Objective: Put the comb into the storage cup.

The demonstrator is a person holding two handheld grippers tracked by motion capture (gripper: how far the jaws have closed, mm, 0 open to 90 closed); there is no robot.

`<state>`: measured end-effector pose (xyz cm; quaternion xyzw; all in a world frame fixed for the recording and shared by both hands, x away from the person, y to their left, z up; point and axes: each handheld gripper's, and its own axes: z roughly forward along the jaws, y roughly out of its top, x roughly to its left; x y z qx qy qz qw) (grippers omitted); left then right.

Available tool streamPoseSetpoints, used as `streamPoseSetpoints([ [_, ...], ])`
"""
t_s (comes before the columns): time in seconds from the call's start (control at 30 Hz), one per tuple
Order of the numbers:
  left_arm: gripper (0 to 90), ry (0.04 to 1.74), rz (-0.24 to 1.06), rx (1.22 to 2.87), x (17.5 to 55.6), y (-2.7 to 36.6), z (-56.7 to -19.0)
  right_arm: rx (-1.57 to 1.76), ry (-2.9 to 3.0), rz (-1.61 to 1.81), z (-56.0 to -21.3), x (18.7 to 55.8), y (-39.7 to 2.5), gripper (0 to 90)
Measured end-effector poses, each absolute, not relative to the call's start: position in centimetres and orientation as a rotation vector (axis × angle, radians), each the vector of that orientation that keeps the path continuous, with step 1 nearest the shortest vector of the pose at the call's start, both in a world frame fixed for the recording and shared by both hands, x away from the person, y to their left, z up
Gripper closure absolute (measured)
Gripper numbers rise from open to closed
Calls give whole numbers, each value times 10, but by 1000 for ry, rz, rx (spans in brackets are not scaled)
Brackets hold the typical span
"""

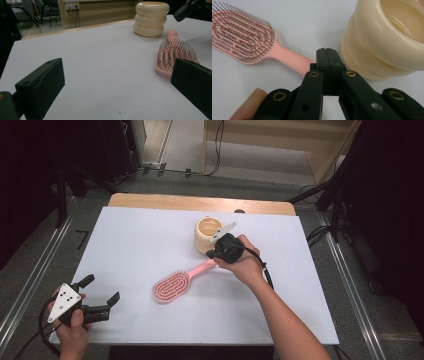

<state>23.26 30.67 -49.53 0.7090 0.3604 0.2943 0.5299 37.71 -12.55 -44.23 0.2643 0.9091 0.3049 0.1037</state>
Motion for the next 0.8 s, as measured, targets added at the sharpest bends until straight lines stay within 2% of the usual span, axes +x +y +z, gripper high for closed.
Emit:
streamPoseSetpoints([
  [0.8,0,855,704,1699,233,307,-495,789,2755,702,-464,403,-102,883],
])
